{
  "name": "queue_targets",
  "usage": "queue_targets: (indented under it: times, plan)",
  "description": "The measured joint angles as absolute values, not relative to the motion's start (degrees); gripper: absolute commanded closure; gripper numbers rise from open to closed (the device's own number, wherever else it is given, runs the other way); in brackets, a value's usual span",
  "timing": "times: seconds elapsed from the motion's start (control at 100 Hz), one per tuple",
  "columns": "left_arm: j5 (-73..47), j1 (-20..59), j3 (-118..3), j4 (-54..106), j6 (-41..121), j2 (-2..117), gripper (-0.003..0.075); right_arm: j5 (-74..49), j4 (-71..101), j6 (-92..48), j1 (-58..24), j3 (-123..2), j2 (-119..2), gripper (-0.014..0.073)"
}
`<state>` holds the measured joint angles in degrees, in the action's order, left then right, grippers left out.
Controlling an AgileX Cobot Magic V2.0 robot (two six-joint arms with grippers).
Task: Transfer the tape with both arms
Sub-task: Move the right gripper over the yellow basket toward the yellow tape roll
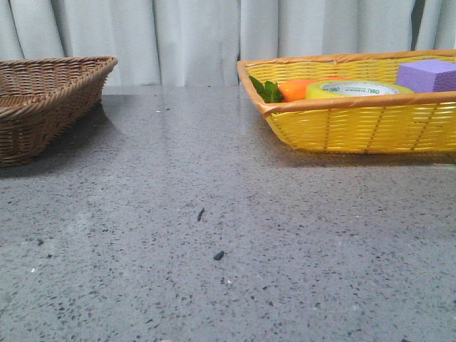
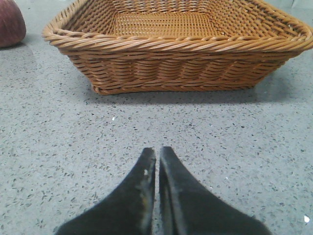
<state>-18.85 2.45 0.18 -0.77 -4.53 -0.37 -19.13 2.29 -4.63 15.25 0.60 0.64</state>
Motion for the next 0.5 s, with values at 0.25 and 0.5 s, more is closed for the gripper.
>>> queue_targets:
  times: [0.25, 0.5]
  plan:
    - [-18.87, 2.45, 0.18, -0.77, -4.53, -0.37, 0.0741, -19.13, 2.29, -4.63, 15.25, 0.60, 0.64, 0.0660]
    - [-18.87, 2.45, 0.18, -2.42, -4.53, -0.37, 0.0741, -19.13, 2.29, -4.63, 15.25, 0.60, 0.64, 0.0660]
